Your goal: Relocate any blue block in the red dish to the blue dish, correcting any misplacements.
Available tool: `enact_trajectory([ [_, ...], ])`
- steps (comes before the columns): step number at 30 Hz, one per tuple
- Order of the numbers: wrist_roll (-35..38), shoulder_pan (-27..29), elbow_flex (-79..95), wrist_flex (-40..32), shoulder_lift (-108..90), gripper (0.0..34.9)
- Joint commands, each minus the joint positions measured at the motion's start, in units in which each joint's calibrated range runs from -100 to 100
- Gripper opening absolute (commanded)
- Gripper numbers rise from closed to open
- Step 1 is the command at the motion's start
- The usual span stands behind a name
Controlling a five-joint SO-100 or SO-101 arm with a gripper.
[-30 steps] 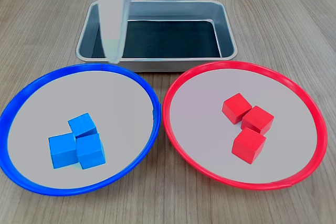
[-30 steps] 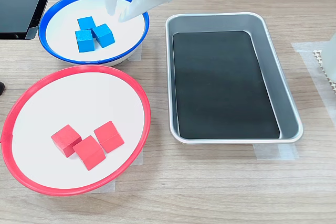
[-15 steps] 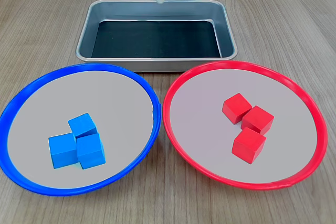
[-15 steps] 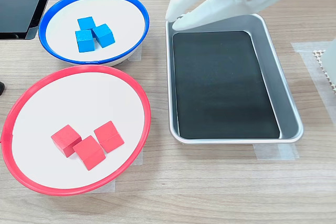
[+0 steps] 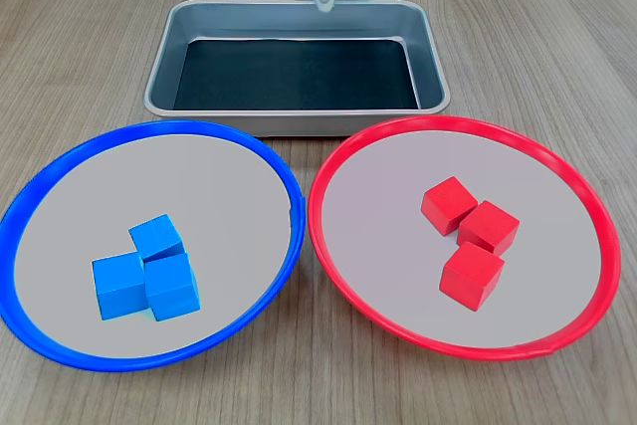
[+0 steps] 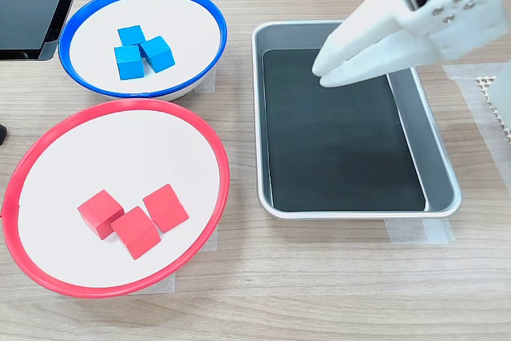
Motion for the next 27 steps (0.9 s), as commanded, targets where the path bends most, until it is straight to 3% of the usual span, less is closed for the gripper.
enact_trajectory([
  [1,-0.2,0.4,1.4,3.0,-3.5,0.0],
  [19,-0.4,1.5,8.8,12.9,-17.1,0.0],
  [27,-1.3,2.1,10.6,13.7,-19.5,0.0],
])
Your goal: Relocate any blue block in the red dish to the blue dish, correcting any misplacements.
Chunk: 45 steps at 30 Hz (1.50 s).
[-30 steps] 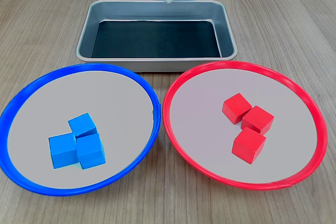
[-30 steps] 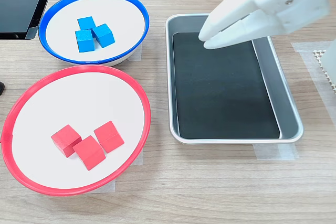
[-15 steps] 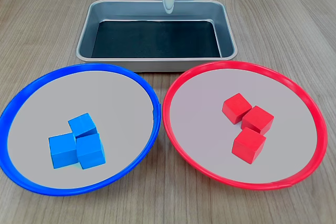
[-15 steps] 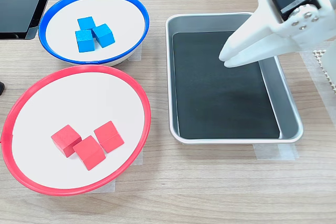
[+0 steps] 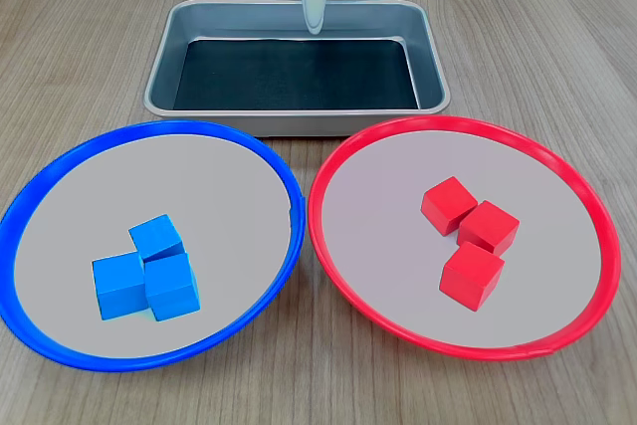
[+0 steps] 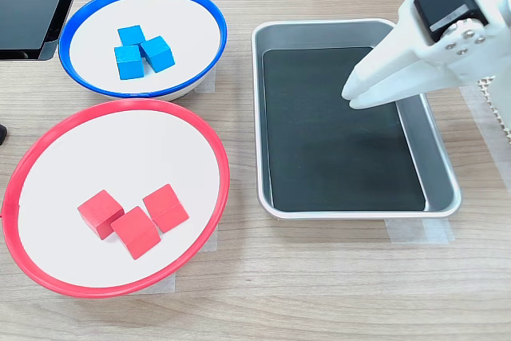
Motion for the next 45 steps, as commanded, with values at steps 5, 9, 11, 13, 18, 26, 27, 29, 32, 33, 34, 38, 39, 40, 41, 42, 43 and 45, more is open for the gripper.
enact_trajectory([
  [5,-1.4,0.2,0.3,0.9,-1.0,0.0],
  [9,-1.7,0.4,0.6,1.6,-1.2,0.0],
  [11,-1.8,0.4,0.6,1.6,-1.2,0.0],
  [13,-1.8,0.3,0.6,1.6,-1.2,0.0],
  [18,-2.0,0.4,0.7,1.5,-1.2,0.0],
  [26,-2.0,0.4,0.7,1.5,-1.2,0.0],
  [27,-2.0,0.4,0.7,1.5,-1.2,0.0],
  [29,-2.0,0.4,0.7,1.5,-1.2,0.0],
  [32,-2.0,0.4,0.7,1.5,-1.2,0.0],
  [33,-2.0,0.4,0.7,1.5,-1.2,0.0],
  [34,-2.0,0.4,0.7,1.5,-1.2,0.0],
  [38,-2.0,0.4,0.7,1.5,-1.2,0.0],
  [39,-2.0,0.4,0.7,1.5,-1.2,0.0],
  [40,-2.0,0.4,0.7,1.5,-1.2,0.0],
  [41,-2.0,0.4,0.7,1.5,-1.2,0.0],
  [42,-2.0,0.4,0.7,1.5,-1.2,0.0],
  [43,-2.0,0.4,0.7,1.5,-1.2,0.0],
  [45,-2.0,0.4,0.7,1.5,-1.2,0.0],
])
